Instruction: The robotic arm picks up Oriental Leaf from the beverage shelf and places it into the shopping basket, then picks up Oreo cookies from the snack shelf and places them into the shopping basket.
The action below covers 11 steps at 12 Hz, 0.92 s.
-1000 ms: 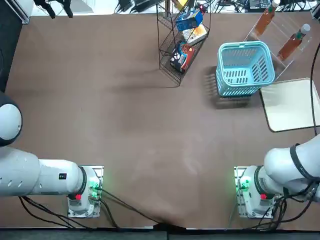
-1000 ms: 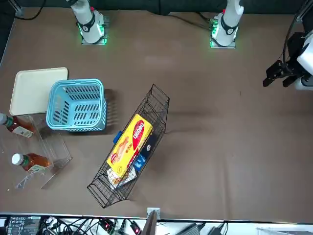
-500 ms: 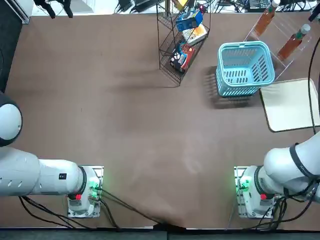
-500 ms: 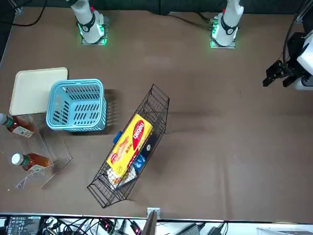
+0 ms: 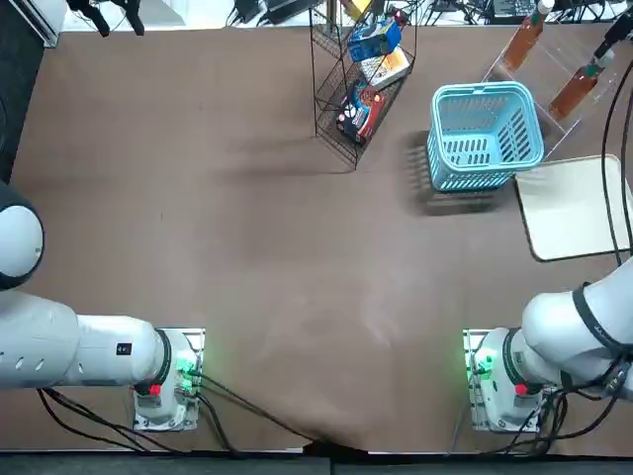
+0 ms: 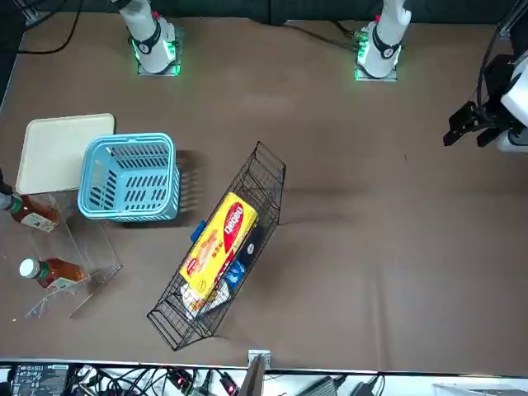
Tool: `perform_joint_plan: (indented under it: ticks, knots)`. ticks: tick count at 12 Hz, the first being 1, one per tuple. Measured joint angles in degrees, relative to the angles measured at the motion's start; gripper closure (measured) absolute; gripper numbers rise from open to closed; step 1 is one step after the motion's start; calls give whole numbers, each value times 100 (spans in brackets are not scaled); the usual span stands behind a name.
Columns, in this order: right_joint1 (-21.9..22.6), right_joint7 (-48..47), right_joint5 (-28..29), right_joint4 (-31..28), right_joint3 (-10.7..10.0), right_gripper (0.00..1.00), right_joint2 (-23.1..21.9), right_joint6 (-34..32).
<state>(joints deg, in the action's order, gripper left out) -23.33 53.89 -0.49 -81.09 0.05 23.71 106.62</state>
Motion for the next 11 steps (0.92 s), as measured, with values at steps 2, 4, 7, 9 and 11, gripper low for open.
perform_joint_plan:
  ticks: [2,4,7,9,11]
  knots:
    - [0,1,9,-162,2,0,1,139]
    - [0,3,12,-288,2,0,1,275]
    - [-7,4,12,-497,2,0,2,518]
    - [-20,5,13,-587,2,0,11,625]
    - [-49,6,13,-649,2,0,67,748]
